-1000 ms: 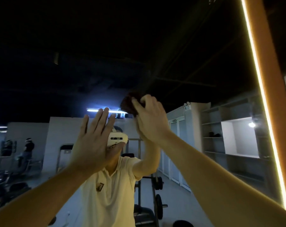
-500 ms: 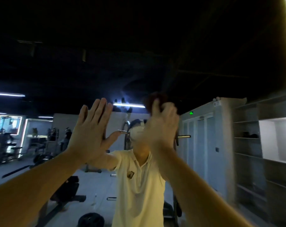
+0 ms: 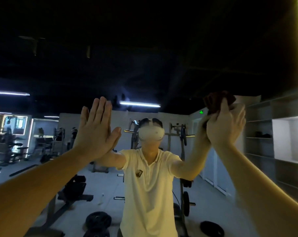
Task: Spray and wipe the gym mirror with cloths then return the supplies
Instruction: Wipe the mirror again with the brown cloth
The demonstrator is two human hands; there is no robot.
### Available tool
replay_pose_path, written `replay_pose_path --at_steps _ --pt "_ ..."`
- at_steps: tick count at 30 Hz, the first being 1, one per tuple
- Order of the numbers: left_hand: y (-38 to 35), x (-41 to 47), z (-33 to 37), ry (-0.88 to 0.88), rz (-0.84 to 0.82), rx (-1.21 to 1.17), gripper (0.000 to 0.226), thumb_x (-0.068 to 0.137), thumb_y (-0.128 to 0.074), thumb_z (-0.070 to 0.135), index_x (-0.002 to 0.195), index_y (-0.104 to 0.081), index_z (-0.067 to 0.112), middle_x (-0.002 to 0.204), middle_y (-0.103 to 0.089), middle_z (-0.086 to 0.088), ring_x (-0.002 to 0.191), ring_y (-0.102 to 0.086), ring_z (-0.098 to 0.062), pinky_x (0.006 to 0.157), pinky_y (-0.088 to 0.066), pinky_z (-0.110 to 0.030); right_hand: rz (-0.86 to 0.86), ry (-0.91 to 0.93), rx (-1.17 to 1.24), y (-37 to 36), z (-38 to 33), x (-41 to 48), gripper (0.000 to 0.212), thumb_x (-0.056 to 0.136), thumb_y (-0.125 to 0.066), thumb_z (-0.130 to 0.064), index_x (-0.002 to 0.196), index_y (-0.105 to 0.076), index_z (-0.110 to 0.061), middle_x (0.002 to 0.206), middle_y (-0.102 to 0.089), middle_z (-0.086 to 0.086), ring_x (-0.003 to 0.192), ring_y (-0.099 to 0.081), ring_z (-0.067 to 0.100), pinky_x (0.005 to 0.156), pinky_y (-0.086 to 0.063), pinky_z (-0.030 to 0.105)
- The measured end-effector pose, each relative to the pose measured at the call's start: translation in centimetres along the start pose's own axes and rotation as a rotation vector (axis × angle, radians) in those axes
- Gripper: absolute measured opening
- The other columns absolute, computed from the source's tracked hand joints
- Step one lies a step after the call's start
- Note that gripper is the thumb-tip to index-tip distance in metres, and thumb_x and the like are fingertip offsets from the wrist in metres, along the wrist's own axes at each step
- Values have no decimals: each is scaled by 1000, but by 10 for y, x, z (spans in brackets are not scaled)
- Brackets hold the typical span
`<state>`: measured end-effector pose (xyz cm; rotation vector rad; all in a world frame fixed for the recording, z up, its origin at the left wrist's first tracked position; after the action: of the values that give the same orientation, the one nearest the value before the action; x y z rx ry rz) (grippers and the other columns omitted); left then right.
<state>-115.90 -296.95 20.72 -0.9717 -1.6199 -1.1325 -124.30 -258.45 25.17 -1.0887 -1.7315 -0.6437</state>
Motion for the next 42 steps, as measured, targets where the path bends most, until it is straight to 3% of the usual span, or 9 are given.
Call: replay_pose_path --at_steps 4,11,15,21,26,29,32,37,42 --pt "0 1 -7 -69 -20 -18 95 99 -13 71 165 0 4 174 5 -17 161 4 -33 127 -11 -62 3 -61 46 -12 -79 -22 57 92 -63 -15 146 -47 -12 146 -38 23 130 -44 40 109 -41 49" --pt "-3 -5 -16 -172 -11 -45 93 101 -20 71 166 2 8 174 6 -15 161 8 -29 128 -10 -59 -245 426 136 -45 -226 -125 69 92 -67 -15 155 -39 -13 139 -41 16 124 -43 30 107 -44 43" --pt "0 -21 1 -117 41 -118 88 103 -13 65 165 -8 3 174 -3 -18 161 2 -31 130 -5 -55 -335 651 50 -33 -180 -110 55 98 -60 -20 151 -47 -18 130 -49 13 114 -49 30 97 -46 42" --pt "-23 -52 18 -108 44 -105 90 104 -16 69 165 -8 2 173 -2 -20 161 -3 -35 128 -12 -60 -64 193 -54 0 -15 -50 49 99 -54 -16 149 -49 -13 126 -46 20 111 -51 39 94 -47 50" --pt "-23 -52 17 -116 68 -84 92 103 -17 69 165 -10 1 173 -5 -21 161 -3 -36 129 -10 -59 62 -109 114 -15 -32 -84 55 98 -45 -29 152 -41 -19 129 -43 17 110 -50 34 93 -51 53" --pt "-23 -53 18 -122 62 -91 92 104 -16 69 165 -8 1 173 -2 -20 161 -1 -34 129 -8 -58 -19 -17 220 -32 -95 -125 52 98 -41 -38 147 -40 -23 134 -44 15 117 -50 30 95 -51 50" --pt "-22 -53 17 -123 53 -81 89 104 -22 65 165 -6 2 173 1 -20 161 1 -34 129 -7 -58 -151 248 184 -45 -155 -175 62 93 -66 -28 149 -43 -15 124 -43 12 110 -51 25 94 -52 39" --pt "-17 -53 16 -146 37 -107 87 105 -19 64 165 -9 3 173 -3 -20 161 -1 -33 129 -6 -58 -310 800 138 -40 -139 -194 58 87 -77 -24 138 -52 -16 118 -47 9 105 -48 22 89 -56 42" --pt "-18 -79 26 -69 25 -132 83 105 -29 56 165 -12 1 173 -5 -19 161 -3 -33 129 -10 -59 -225 495 -137 2 -15 -107 12 98 -58 -52 109 -61 -46 111 -64 3 103 -61 24 91 -55 49"
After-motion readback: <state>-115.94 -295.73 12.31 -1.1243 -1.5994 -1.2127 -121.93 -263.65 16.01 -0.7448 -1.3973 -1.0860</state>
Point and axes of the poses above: each hand's wrist, its own x-axis towards the middle knuckle, its own y-axis out of the back of the hand, z = x × y, the point moved 6 cm from there along x, towards the middle knuckle
